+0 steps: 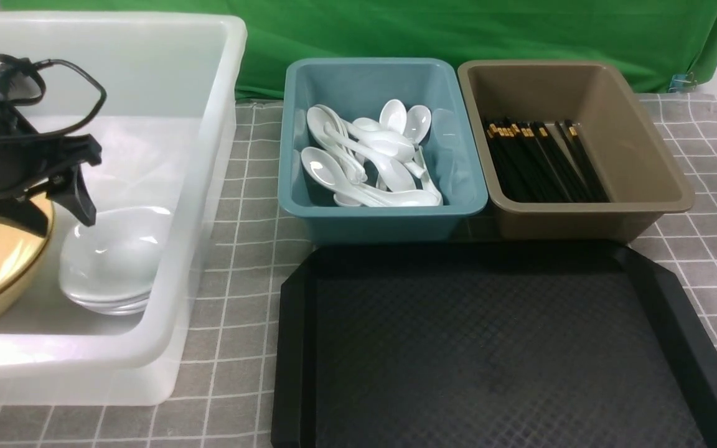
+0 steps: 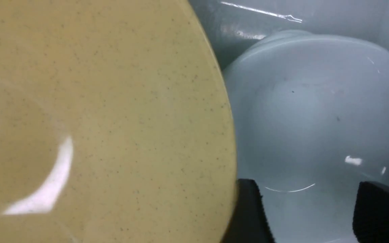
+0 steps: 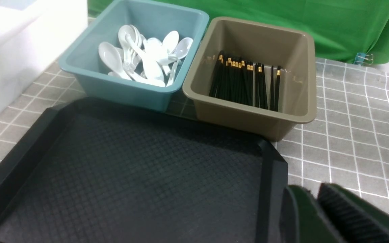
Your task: On grey table put chopsticks spoon bowls plates into blue grey white boxes.
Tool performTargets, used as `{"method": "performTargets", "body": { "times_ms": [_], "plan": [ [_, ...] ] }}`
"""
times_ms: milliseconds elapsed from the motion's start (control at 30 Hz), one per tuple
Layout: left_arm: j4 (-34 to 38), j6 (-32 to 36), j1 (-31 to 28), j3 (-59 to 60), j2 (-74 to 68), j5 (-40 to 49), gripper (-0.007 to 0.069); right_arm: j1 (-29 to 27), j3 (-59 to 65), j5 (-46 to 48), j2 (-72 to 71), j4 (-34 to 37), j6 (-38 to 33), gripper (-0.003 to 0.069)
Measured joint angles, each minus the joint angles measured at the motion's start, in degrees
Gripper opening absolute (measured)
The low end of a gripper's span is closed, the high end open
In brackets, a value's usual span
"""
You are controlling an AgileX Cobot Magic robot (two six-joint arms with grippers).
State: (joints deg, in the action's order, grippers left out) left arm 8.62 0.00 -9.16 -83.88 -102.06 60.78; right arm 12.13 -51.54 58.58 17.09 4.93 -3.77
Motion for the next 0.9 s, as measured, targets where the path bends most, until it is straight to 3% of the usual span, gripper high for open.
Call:
{"method": "performTargets", "body": {
  "times_ms": [233, 367, 533, 633, 700, 767, 900],
  "plan": [
    [0.2, 0.0, 0.0, -5.88, 2.56, 4.28, 0.0539, 0.0, 0.0, 0.0, 0.0, 0.0, -0.06, 0.0074],
    [3.66, 2.23, 0.0, -8.14, 4.26, 7.84, 0.0521, 0.0, 0.0, -0.18, 0.0, 0.0, -0.44, 0.0074],
    [4.72, 4.82, 0.0, -8.47, 9.54, 8.6, 0.0324, 0.0, -1.58, 0.55, 0.0, -0.07, -1.41, 0.005],
    [4.89, 6.63, 0.0, -7.12, 14.3, 8.65, 0.0134, 0.0, -4.09, 2.42, -0.05, -0.24, -1.96, 0.0006],
    [5.15, 7.63, 0.0, -5.77, 16.95, 8.71, 0.0057, 0.0, -5.39, 4.1, -0.13, -0.31, -2.01, 0.0005],
    [5.42, 8.39, 0.0, -3.3, 20.52, 8.61, 0.0013, 0.0, -5.83, 5.72, -0.45, -0.31, -2.01, 0.0005],
    [5.88, 9.2, 0.0, 3.29, 27.35, 4.98, 0.0, 0.0, -3.6, 4.18, -3.3, -0.28, -2.1, 0.0005]
  ]
}}
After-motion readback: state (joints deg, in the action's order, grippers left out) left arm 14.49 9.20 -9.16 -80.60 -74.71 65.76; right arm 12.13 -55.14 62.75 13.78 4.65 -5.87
